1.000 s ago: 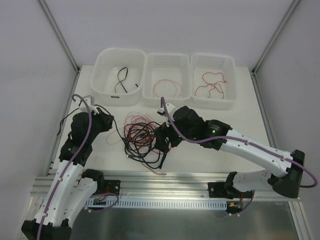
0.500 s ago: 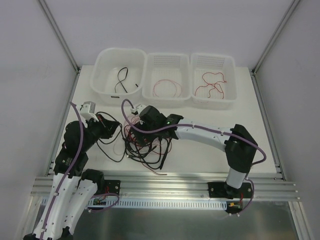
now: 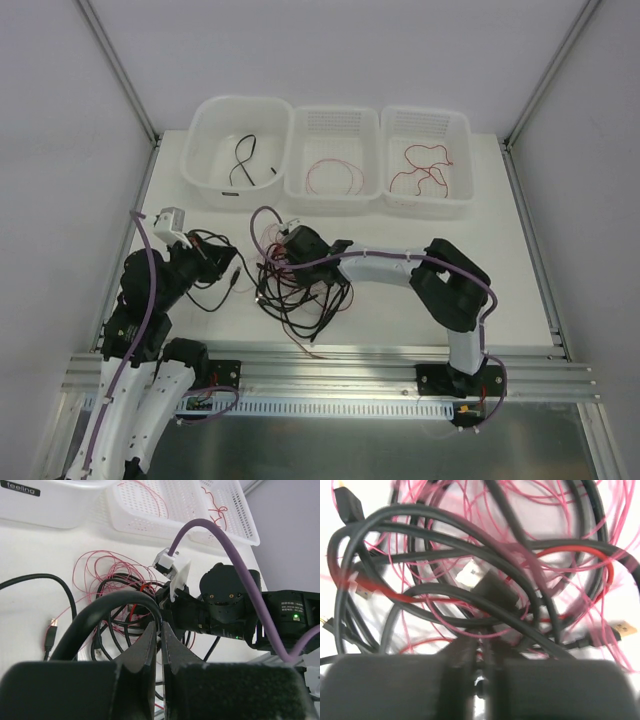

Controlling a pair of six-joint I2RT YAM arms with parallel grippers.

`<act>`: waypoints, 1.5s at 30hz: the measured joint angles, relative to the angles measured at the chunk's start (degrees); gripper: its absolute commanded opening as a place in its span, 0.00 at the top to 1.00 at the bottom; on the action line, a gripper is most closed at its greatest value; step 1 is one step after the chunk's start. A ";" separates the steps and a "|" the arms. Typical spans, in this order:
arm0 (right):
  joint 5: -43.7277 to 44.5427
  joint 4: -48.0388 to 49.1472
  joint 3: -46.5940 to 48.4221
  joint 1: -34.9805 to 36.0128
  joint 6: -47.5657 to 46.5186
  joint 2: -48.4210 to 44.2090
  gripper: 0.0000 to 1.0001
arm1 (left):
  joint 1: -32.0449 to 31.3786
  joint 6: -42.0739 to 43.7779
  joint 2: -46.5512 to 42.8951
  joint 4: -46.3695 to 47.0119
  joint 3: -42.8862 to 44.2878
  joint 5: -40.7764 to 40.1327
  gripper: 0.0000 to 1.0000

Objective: Untangle the cables

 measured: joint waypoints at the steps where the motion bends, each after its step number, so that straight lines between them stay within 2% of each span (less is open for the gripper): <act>1: 0.74 0.50 -1.18 -0.28 0.44 -1.07 0.99 | 0.00 -0.15 0.02 -0.50 0.72 -0.02 1.00; 6: 5.70 -1.14 -9.14 -2.82 0.92 -8.63 0.99 | 0.00 -0.26 0.59 -3.85 7.80 -0.22 1.00; 11: 9.73 -4.28 -16.92 -6.54 1.38 -21.16 0.99 | -0.04 0.22 1.64 -7.26 15.65 -1.53 1.00; 15: 13.18 -8.31 -23.21 -11.21 1.86 -31.45 0.99 | -0.04 1.97 2.58 -8.09 21.07 -5.20 1.00; 22: 15.28 -16.50 -30.36 -22.14 2.64 -43.95 0.98 | -0.04 5.16 2.95 -12.13 24.85 -13.81 1.00; 24: 15.32 -18.34 -30.47 -24.35 2.62 -46.53 0.86 | -0.04 5.97 3.26 -13.38 25.44 -15.82 1.00; 25: 15.21 -18.84 -30.47 -25.09 2.49 -47.63 0.72 | -0.04 6.12 3.43 -13.84 25.75 -16.65 1.00; 26: 14.73 -19.21 -30.47 -25.44 2.21 -48.63 0.65 | -0.04 6.19 3.74 -14.14 26.12 -16.85 1.00; 27: 13.66 -19.43 -30.47 -25.55 1.16 -49.62 0.51 | -0.04 6.21 4.09 -14.34 26.49 -16.83 1.00; 30: 8.83 -18.97 -30.25 -23.19 -2.01 -52.39 0.34 | -0.04 6.12 5.57 -14.45 27.34 -15.34 1.00; 32: 6.36 -18.67 -29.07 -18.71 -4.28 -53.11 0.28 | -0.04 5.86 6.75 -14.47 27.43 -13.40 1.00; 33: 5.11 -18.29 -28.15 -15.85 -5.64 -53.09 0.21 | -0.04 5.66 7.52 -14.49 27.43 -12.04 1.00; 35: 3.02 -16.85 -26.43 -10.64 -8.41 -52.70 0.17 | -0.04 5.38 9.05 -14.56 27.43 -9.84 1.00; 40: -4.85 -8.44 -22.95 -0.96 -15.34 -48.46 0.13 | -0.04 4.44 11.13 -14.95 27.96 -6.05 1.00; 45: -11.19 -2.84 -17.16 3.54 -20.70 -37.05 0.17 | -0.04 3.82 11.17 -15.10 29.99 -4.46 1.00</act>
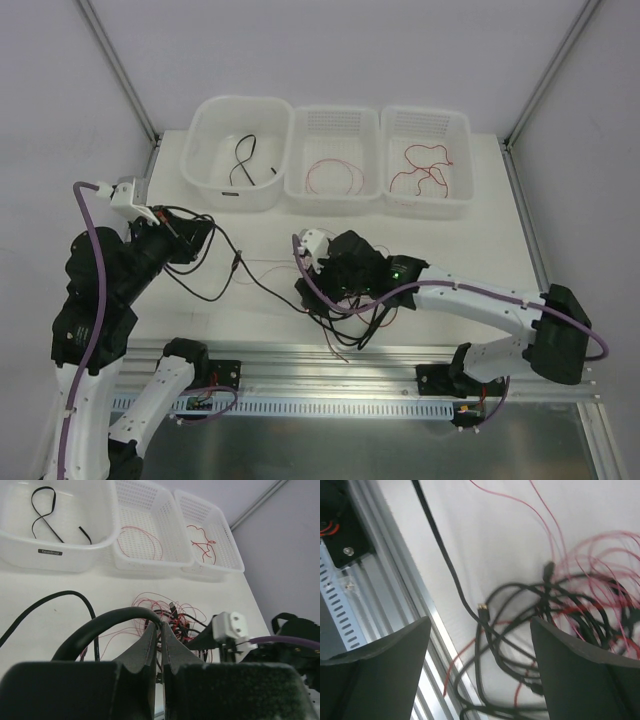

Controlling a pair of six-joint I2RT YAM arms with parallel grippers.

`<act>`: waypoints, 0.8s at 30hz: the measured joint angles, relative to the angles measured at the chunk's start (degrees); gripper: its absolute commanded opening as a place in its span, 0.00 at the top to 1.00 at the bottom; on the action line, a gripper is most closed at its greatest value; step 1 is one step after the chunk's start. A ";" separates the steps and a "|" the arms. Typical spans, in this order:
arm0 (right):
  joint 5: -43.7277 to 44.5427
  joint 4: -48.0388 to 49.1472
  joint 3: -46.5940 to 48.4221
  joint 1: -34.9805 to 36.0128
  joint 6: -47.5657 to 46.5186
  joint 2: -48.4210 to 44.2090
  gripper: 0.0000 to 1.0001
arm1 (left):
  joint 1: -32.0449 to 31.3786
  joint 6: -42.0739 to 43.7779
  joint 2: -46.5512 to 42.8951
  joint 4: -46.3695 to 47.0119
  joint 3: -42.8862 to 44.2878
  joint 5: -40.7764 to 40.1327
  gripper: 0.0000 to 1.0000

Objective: Untangle the cables

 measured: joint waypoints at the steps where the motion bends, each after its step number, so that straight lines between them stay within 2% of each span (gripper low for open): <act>1: -1.40 1.20 1.22 0.61 -0.68 2.62 0.18 | 0.00 -0.20 0.00 -0.02 0.37 0.17 1.00; 8: -7.78 6.71 4.76 2.29 -2.49 15.02 0.27 | 0.00 -1.11 0.00 -0.09 1.31 1.27 1.00; 11: -9.53 7.82 4.74 2.29 -2.40 17.81 0.35 | 0.00 -1.14 0.00 -0.07 1.46 1.27 1.00; 13: -10.80 8.63 4.74 2.32 -2.25 19.19 0.44 | 0.00 -1.14 0.02 -0.09 1.46 1.25 1.00; 14: -11.61 9.11 4.74 2.40 -2.08 19.91 0.53 | 0.00 -1.14 0.02 -0.09 1.46 1.22 1.00; 15: -12.26 9.49 4.74 2.51 -2.01 20.55 0.69 | 0.00 -1.14 0.02 -0.09 1.46 1.22 1.00; 16: -12.98 9.77 4.74 2.67 -1.86 21.05 0.78 | 0.00 -1.14 0.02 -0.09 1.46 1.22 1.00; 17: -13.53 9.86 4.74 2.82 -1.73 21.35 0.93 | 0.00 -1.14 0.02 -0.09 1.46 1.22 1.00; 18: -13.90 9.75 4.74 2.93 -1.70 21.44 0.98 | 0.00 -1.11 0.04 -0.09 1.44 1.20 1.00; 20: -14.64 9.49 4.74 3.10 -1.27 21.18 0.99 | 0.00 -1.11 0.07 0.04 1.07 1.09 1.00; 22: -14.53 7.93 4.74 3.15 -1.20 20.28 0.99 | 0.00 -1.11 -0.02 1.11 -0.57 0.66 0.96; 24: -14.08 4.31 4.81 3.37 -1.33 17.97 0.99 | 0.00 -1.11 -0.02 2.51 -3.45 -0.09 0.84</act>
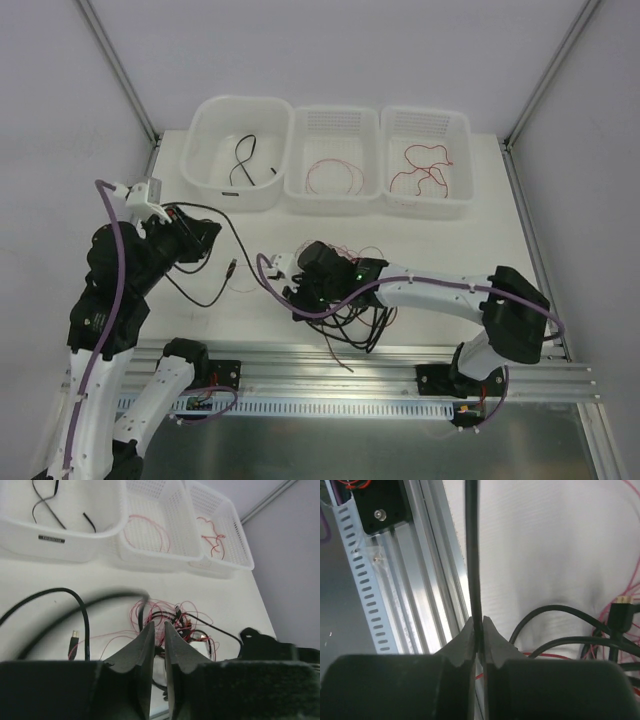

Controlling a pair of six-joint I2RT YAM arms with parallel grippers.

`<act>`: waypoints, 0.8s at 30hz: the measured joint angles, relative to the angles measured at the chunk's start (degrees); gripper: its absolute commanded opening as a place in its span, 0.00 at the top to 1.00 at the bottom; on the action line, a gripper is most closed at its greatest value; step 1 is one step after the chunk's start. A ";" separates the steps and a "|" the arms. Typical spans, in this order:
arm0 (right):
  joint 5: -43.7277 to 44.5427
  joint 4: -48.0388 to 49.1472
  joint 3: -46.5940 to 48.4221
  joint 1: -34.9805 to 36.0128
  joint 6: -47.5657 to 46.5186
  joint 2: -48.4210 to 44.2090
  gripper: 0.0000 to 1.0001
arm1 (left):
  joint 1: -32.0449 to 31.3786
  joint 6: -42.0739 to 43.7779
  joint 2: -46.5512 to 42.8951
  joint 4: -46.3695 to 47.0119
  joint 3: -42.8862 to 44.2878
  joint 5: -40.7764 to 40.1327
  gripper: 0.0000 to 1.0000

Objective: Untangle the cables

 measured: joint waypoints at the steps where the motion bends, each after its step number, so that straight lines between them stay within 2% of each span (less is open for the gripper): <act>1: 0.37 -2.05 0.17 0.11 -0.11 -1.70 0.99 | 0.02 -0.24 0.17 0.35 -1.77 -0.24 0.75; 5: 3.58 -9.29 4.85 0.13 -0.28 -8.96 0.99 | 0.02 -0.96 2.69 -0.26 -8.72 0.46 0.41; 6: 4.90 -11.39 7.32 -0.02 -0.22 -10.78 0.99 | 0.02 -1.29 3.58 -0.50 -9.86 1.09 0.28; 10: 9.09 -15.69 15.34 -1.22 1.07 -16.44 0.99 | 0.02 -2.14 5.20 -0.59 -12.55 2.99 0.01; 14: 11.56 -18.03 19.65 -4.61 4.85 -21.51 0.99 | 0.02 -1.95 1.95 1.11 -12.55 5.68 0.01; 18: 11.32 -17.57 20.02 -8.96 10.88 -26.08 0.99 | 0.02 -0.76 -2.10 3.96 -12.81 10.54 0.01; 24: 8.44 -15.43 23.39 -12.41 17.49 -27.65 0.99 | 0.00 0.09 -9.20 11.08 -19.06 19.80 0.01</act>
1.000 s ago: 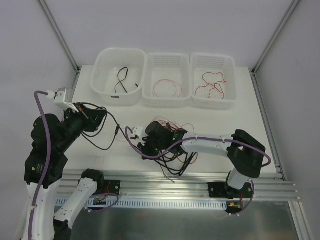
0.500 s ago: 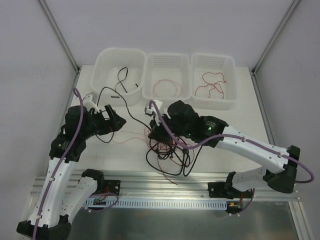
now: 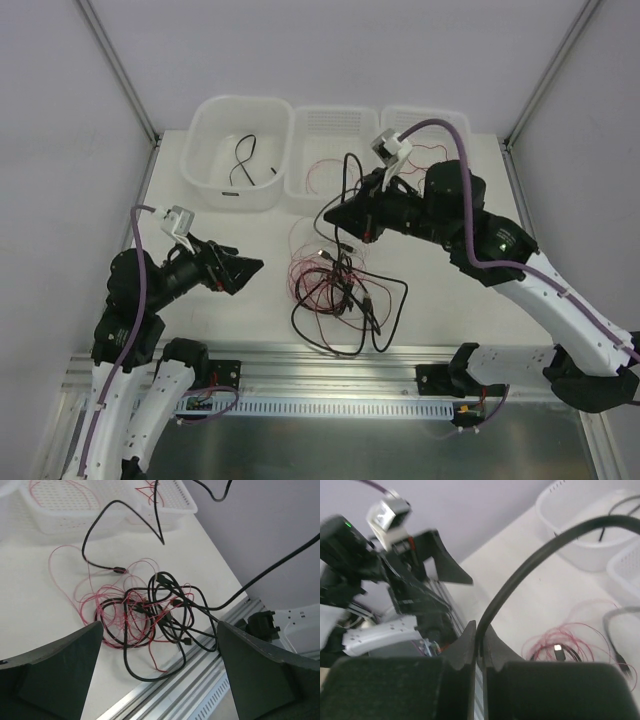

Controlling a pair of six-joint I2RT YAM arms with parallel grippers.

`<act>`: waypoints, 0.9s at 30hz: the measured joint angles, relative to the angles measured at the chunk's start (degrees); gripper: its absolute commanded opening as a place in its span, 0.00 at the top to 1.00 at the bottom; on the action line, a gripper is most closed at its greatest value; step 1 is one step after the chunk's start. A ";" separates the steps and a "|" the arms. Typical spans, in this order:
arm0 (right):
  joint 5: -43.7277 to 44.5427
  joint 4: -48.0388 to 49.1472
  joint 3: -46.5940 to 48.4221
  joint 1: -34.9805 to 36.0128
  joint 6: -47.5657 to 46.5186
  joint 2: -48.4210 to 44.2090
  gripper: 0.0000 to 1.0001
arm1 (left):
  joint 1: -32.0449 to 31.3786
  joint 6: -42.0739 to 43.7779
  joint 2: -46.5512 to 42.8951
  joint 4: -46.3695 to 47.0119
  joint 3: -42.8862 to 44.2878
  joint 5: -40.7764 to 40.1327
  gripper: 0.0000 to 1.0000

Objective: Untangle the cables

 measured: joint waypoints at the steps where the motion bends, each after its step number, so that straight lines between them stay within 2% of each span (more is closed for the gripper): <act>1: -0.76 0.13 1.77 -0.26 0.79 0.46 0.99 | 0.00 -0.07 -0.79 1.16 -1.05 1.46 0.01; 7: -5.97 1.88 16.98 -0.76 4.63 6.88 0.99 | 0.00 -1.77 -1.68 8.35 -4.42 8.13 0.01; 9: -7.21 3.82 19.30 -0.74 5.90 8.17 0.99 | -0.02 -2.93 -1.60 11.30 -5.35 9.51 0.01; 13: -7.72 5.75 18.99 -0.74 7.67 8.76 0.99 | -1.90 -4.44 -0.72 16.61 -6.88 10.93 0.01; 17: -7.82 7.58 16.24 -0.74 9.70 9.46 0.99 | -8.94 -4.31 1.64 21.42 -7.43 10.47 0.01; 21: -8.68 8.37 13.20 -0.74 11.43 11.30 0.99 | -16.44 -3.50 4.50 24.98 -7.45 7.61 0.01; 27: -8.76 8.79 5.38 -0.74 13.81 12.76 0.99 | -19.56 -2.82 8.24 28.15 -7.50 1.90 0.01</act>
